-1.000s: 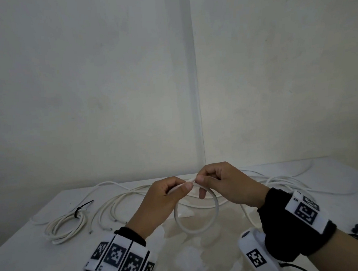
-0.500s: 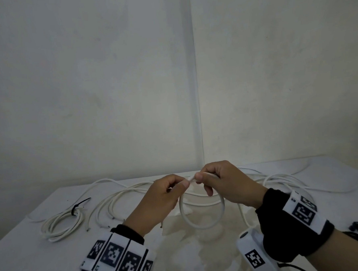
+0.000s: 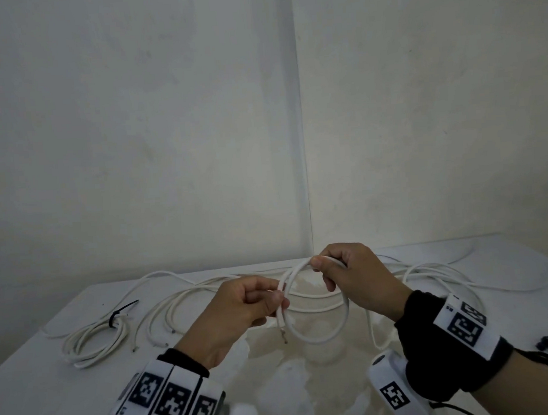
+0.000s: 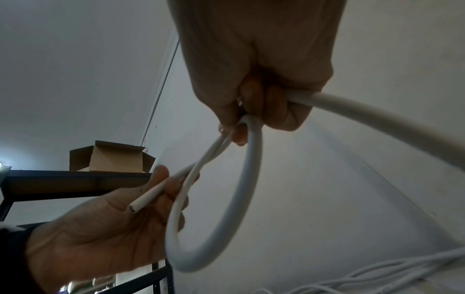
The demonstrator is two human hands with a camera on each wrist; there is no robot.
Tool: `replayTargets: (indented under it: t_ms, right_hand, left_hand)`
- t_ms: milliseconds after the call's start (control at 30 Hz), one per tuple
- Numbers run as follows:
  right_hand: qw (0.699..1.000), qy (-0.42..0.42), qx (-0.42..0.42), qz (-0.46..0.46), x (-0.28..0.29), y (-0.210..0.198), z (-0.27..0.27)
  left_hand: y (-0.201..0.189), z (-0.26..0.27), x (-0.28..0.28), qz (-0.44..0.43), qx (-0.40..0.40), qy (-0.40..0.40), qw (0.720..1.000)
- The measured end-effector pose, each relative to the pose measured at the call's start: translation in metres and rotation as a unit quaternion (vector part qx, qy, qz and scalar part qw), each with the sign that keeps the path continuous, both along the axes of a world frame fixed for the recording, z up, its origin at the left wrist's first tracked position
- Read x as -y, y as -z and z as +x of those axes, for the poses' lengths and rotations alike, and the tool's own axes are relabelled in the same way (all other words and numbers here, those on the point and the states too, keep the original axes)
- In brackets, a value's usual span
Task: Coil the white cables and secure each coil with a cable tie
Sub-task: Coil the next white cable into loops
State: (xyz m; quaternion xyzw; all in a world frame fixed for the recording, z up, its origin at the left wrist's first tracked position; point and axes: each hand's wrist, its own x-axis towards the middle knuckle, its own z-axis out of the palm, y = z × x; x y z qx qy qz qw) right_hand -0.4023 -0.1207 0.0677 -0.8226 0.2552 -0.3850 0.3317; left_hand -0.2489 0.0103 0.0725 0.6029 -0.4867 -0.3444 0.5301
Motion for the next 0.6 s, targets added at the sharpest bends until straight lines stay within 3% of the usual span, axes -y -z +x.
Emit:
replayTargets:
  t_ms: [167,333,433,600]
  right_hand:
    - [1.0,0.007,0.02,-0.011,0.0,0.001,0.003]
    - [0.999,-0.001,0.037,0.001,-0.004,0.008,0.003]
    - [0.999,-0.007,0.042,0.002,-0.007,0.007,0.004]
    - [0.999,-0.021,0.035,0.015,-0.007,0.001,0.002]
  left_hand:
    - [0.009,-0.007,0.008,-0.033,-0.027,-0.041,0.998]
    - [0.008,-0.017,0.011,-0.032,-0.086,-0.016,0.996]
    - [0.006,-0.022,0.012,-0.019,-0.017,-0.009,1.0]
    - [0.011,-0.019,0.016,-0.069,0.159,-0.086,0.981]
